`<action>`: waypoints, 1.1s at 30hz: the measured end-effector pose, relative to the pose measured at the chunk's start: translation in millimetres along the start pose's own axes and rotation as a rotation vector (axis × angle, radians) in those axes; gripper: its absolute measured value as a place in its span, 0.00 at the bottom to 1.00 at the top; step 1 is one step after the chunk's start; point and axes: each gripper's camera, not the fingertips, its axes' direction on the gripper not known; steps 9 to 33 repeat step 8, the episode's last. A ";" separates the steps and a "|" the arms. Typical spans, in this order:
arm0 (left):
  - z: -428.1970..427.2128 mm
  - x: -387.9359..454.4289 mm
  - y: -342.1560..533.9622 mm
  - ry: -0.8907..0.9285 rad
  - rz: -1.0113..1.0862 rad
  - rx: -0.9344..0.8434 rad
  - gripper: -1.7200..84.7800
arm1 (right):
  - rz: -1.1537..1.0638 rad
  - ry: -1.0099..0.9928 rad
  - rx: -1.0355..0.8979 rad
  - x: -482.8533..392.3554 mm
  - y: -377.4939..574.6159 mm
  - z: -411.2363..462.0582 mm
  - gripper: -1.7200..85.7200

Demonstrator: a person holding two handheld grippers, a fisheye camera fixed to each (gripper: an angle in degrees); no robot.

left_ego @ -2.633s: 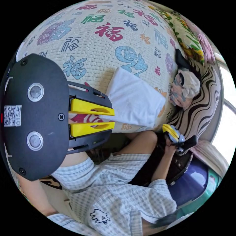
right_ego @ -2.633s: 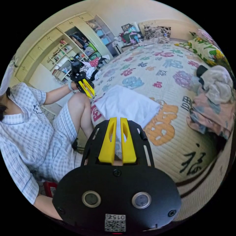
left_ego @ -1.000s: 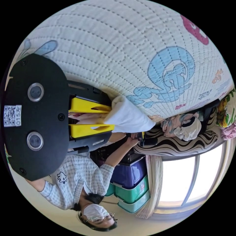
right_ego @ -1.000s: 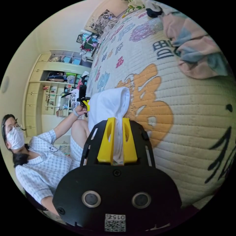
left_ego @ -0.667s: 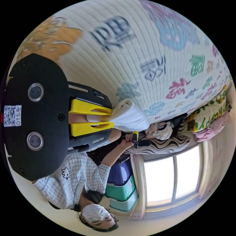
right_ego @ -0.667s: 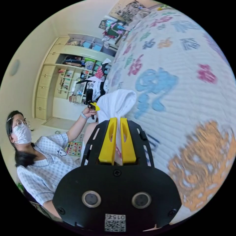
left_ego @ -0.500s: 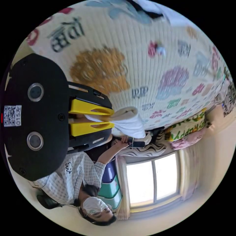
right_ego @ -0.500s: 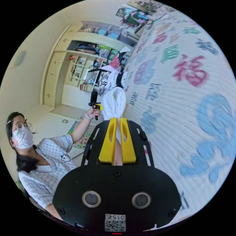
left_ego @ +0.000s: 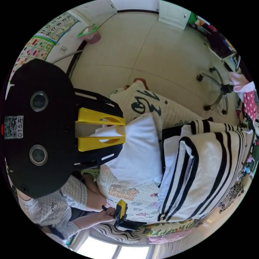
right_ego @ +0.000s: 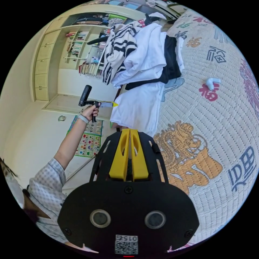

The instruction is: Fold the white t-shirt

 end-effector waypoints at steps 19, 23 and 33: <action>-71.7 69.2 89.3 -0.082 0.288 0.586 0.14 | -0.042 -0.035 0.295 -0.3 62.9 -14.1 0.01; -71.7 69.2 89.3 -0.082 0.288 0.586 0.14 | -0.042 -0.035 0.295 -0.3 62.9 -14.1 0.01; -71.7 69.2 89.3 -0.082 0.288 0.586 0.14 | -0.042 -0.035 0.295 -0.3 62.9 -14.1 0.01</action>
